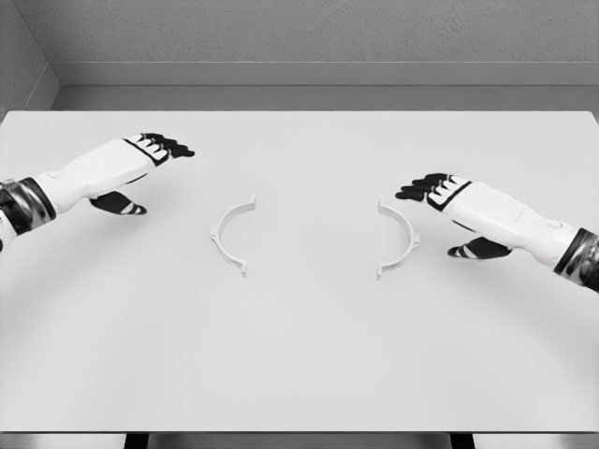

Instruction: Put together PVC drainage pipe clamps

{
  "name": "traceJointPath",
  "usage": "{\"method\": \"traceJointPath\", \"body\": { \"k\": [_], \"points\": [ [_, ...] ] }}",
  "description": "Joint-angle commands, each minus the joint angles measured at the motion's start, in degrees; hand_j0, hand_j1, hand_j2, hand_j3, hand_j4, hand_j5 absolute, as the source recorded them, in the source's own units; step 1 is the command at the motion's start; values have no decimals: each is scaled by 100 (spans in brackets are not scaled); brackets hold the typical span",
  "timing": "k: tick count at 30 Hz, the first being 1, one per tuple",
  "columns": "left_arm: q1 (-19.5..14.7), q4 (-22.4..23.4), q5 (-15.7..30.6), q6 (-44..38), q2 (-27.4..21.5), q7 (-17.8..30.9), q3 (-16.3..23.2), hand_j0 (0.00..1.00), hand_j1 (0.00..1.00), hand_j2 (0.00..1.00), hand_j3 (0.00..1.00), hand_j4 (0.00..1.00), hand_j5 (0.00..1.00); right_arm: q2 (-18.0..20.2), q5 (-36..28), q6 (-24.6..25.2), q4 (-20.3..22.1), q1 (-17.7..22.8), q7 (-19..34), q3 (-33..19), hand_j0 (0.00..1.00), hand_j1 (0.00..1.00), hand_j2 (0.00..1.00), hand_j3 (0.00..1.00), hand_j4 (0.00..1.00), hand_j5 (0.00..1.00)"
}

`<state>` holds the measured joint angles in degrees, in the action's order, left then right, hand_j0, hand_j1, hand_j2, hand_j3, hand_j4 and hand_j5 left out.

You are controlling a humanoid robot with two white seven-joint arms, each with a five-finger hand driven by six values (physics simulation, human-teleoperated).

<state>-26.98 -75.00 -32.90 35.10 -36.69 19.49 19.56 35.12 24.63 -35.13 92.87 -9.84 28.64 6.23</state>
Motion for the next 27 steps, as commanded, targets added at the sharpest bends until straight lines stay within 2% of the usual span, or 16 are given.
{"method": "traceJointPath", "body": {
  "k": [1,3,6,15,23,27],
  "points": [
    [-9,-15,21,-10,127,-7,13,100,100,100,100,100,100,-207,7,13,-199,-35,10,1,100,100,100,100,100,100],
    [-35,-6,12,-10,188,2,118,100,100,100,100,100,100,-295,15,13,-515,-229,10,19,100,100,100,100,100,100],
    [-70,-6,-155,-10,364,2,215,100,100,100,100,100,100,-304,33,13,-700,-325,10,28,100,100,100,100,100,100],
    [-9,-217,-243,-10,540,2,452,100,100,100,100,100,100,-559,112,13,-858,-457,19,151,100,100,100,100,100,100],
    [132,-445,-225,-10,531,2,461,100,100,100,100,100,100,-734,297,13,-1632,-738,19,291,100,100,100,100,100,100],
    [158,-393,-252,-10,514,2,443,100,100,100,100,100,100,-743,305,13,-1825,-782,10,291,100,100,100,100,100,100]
  ]
}}
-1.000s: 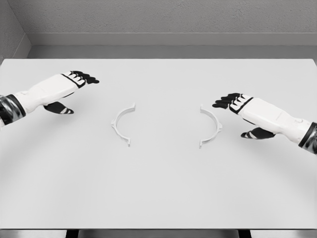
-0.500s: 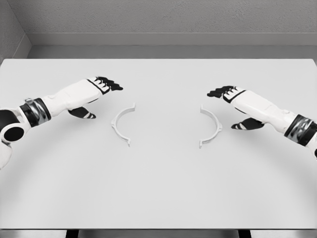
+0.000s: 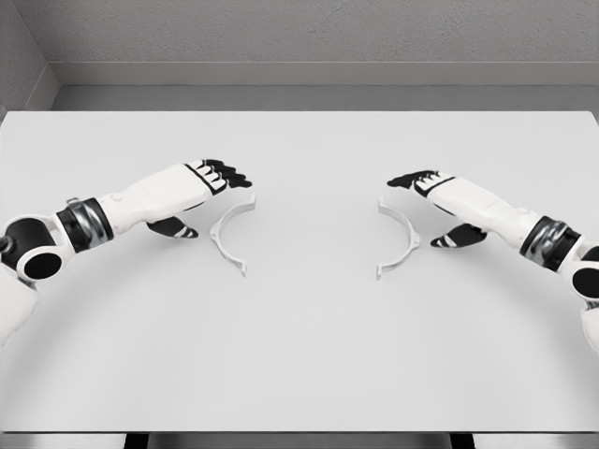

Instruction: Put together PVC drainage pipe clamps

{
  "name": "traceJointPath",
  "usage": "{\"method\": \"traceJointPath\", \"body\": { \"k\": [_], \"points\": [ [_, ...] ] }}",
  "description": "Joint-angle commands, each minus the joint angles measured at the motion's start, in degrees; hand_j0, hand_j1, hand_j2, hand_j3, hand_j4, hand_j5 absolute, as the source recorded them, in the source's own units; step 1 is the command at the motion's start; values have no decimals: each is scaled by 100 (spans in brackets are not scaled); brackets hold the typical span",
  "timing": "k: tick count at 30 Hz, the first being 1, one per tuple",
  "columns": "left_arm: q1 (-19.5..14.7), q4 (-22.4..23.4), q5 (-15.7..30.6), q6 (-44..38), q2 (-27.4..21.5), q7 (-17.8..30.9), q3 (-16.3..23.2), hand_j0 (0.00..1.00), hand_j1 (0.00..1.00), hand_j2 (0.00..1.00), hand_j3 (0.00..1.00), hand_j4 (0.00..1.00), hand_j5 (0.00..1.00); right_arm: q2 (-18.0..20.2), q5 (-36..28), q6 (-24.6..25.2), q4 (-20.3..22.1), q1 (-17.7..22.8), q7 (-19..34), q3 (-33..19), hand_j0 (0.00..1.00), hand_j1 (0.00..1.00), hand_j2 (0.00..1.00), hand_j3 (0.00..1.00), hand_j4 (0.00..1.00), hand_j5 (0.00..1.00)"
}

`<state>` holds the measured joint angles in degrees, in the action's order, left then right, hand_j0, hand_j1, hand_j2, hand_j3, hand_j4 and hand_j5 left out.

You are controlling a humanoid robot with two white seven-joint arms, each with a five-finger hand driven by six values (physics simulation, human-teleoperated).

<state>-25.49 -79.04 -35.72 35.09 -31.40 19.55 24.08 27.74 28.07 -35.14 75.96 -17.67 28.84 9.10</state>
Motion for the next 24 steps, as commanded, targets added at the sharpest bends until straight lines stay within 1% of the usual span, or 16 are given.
{"method": "traceJointPath", "body": {
  "k": [1,6,10,17,24],
  "points": [
    [-9,37,12,-9,-15,-3,-18,100,100,100,100,100,100,-14,-38,14,-134,0,-1,4,100,100,100,100,100,100],
    [-53,336,3,-9,-7,-3,-35,100,100,100,100,100,100,-23,-56,14,33,0,-1,4,100,100,100,100,100,100],
    [-70,538,3,-9,90,-3,-35,100,100,100,100,100,100,-32,-47,14,-20,-62,-1,4,100,100,100,100,100,100],
    [-158,626,3,-9,222,-3,-9,100,100,100,100,100,100,-155,23,14,-55,-123,-1,74,100,100,100,100,100,100],
    [-158,705,-5,-9,327,-3,9,100,100,100,100,100,100,-164,23,14,-38,-123,-1,135,100,100,100,100,100,100]
  ]
}}
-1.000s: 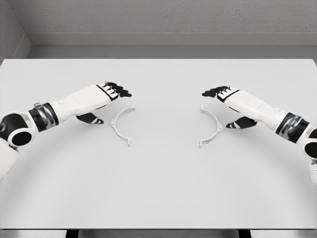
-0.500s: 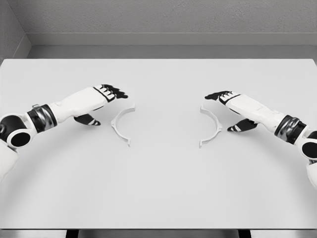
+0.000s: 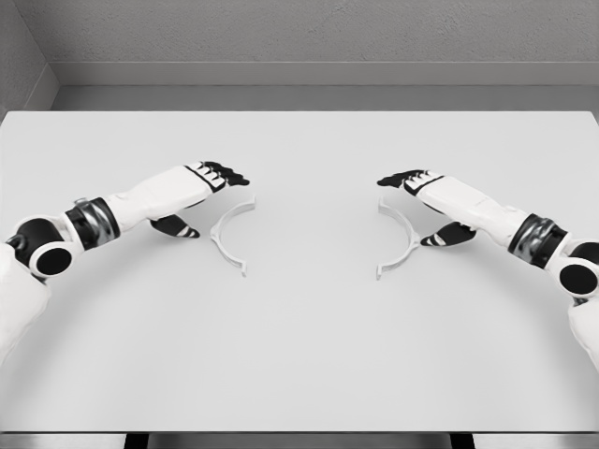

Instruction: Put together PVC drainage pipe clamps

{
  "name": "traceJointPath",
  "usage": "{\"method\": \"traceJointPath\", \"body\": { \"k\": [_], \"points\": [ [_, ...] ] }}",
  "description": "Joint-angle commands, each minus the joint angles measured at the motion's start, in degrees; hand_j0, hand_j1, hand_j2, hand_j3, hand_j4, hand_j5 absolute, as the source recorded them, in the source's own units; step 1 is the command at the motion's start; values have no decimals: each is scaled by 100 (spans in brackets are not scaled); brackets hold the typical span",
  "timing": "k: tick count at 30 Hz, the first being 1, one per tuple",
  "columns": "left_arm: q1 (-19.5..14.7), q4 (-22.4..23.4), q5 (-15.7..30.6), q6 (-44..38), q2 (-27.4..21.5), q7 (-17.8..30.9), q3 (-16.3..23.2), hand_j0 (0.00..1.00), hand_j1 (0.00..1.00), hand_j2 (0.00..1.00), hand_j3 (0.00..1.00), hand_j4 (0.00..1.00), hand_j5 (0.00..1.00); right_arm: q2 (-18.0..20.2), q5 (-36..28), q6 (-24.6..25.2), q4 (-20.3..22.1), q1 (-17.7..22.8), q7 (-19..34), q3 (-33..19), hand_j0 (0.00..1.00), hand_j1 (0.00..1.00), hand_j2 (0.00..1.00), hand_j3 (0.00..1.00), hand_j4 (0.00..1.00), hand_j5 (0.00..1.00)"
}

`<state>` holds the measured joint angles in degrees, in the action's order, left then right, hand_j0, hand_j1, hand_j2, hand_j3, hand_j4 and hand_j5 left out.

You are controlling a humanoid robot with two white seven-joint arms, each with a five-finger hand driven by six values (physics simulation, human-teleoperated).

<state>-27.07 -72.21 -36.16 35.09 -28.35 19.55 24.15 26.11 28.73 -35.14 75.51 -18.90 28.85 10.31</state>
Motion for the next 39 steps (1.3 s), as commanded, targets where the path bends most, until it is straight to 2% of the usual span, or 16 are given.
{"method": "traceJointPath", "body": {
  "k": [1,12,21,30,32,39],
  "points": [
    [-9,50,39,-9,49,-3,2,100,100,100,100,100,100,0,-43,14,16,0,-3,50,100,100,100,100,100,100],
    [-114,50,-14,-9,172,-3,2,100,100,100,100,100,100,-106,-43,14,34,-44,6,77,100,100,100,100,100,100],
    [-105,23,-14,-9,172,-3,2,100,100,100,100,100,100,-106,-34,14,-133,-158,6,164,100,100,100,100,100,100],
    [-97,-21,-5,-9,181,-3,2,100,100,100,100,100,100,-115,-34,14,-115,-176,6,217,100,100,100,100,100,100],
    [-97,-73,-14,-9,181,-3,2,100,100,100,100,100,100,-220,-34,14,-133,-202,6,217,100,100,100,100,100,100],
    [-70,-188,-14,-9,234,32,2,100,100,100,100,100,100,-255,-16,14,-388,-378,6,305,100,100,100,100,100,100]
  ]
}}
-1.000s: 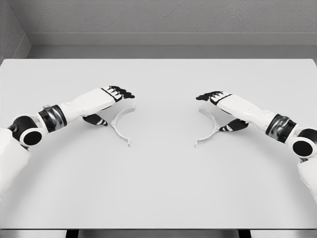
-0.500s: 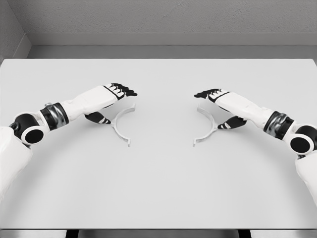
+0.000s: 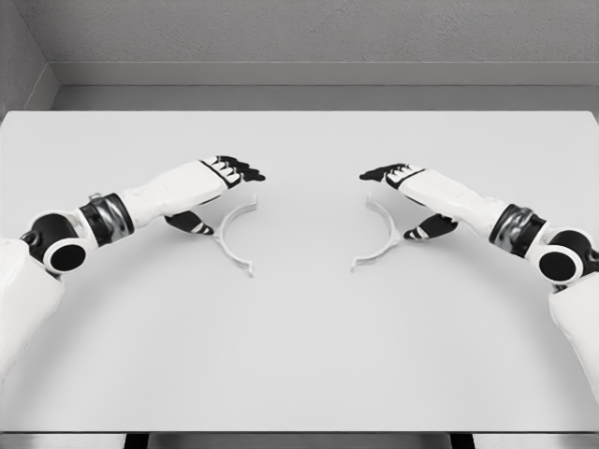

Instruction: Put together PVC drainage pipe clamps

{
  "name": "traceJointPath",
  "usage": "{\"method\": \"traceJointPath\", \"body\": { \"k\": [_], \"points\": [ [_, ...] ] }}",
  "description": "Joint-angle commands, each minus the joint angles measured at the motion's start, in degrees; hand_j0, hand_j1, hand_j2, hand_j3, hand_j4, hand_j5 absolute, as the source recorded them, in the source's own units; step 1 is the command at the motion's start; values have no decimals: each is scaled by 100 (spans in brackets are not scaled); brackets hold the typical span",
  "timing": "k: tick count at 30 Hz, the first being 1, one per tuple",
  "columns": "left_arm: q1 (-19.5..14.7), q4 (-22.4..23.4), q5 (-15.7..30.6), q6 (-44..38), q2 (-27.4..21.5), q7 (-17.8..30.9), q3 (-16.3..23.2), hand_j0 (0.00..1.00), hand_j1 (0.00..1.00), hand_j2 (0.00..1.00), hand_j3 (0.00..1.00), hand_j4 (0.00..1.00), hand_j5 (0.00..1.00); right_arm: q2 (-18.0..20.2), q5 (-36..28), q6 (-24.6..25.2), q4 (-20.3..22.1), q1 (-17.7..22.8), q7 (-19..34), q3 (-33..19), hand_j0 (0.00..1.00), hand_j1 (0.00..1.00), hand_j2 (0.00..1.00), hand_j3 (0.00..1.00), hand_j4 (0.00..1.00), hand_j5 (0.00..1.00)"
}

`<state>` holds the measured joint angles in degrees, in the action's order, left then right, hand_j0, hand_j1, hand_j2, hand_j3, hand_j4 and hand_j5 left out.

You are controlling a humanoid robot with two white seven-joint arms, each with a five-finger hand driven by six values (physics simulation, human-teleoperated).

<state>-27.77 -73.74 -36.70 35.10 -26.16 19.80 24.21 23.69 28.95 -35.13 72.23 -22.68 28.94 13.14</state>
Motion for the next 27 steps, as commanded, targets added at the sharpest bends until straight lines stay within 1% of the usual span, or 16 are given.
{"method": "traceJointPath", "body": {
  "k": [1,5,8,14,20,23,27],
  "points": [
    [0,-27,40,-10,14,7,-4,100,100,100,100,100,100,-49,22,13,-104,-9,-11,22,100,100,100,100,100,100],
    [9,-53,40,-10,49,7,-4,100,100,100,100,100,100,-58,23,13,-113,-18,-11,22,100,100,100,100,100,100],
    [0,-62,31,-10,67,7,-4,100,100,100,100,100,100,-119,40,13,-209,-70,-11,31,100,100,100,100,100,100],
    [9,-53,22,-10,164,15,-4,100,100,100,100,100,100,-207,58,13,-227,-132,-11,128,100,100,100,100,100,100],
    [26,-53,31,-10,111,15,-39,100,100,100,100,100,100,-277,75,13,-253,-176,-11,172,100,100,100,100,100,100],
    [35,-62,31,-10,111,15,-30,100,100,100,100,100,100,-348,111,13,-411,-325,-11,260,100,100,100,100,100,100],
    [62,-132,40,-10,102,15,-22,100,100,100,100,100,100,-392,119,13,-429,-343,-11,260,100,100,100,100,100,100]
  ]
}}
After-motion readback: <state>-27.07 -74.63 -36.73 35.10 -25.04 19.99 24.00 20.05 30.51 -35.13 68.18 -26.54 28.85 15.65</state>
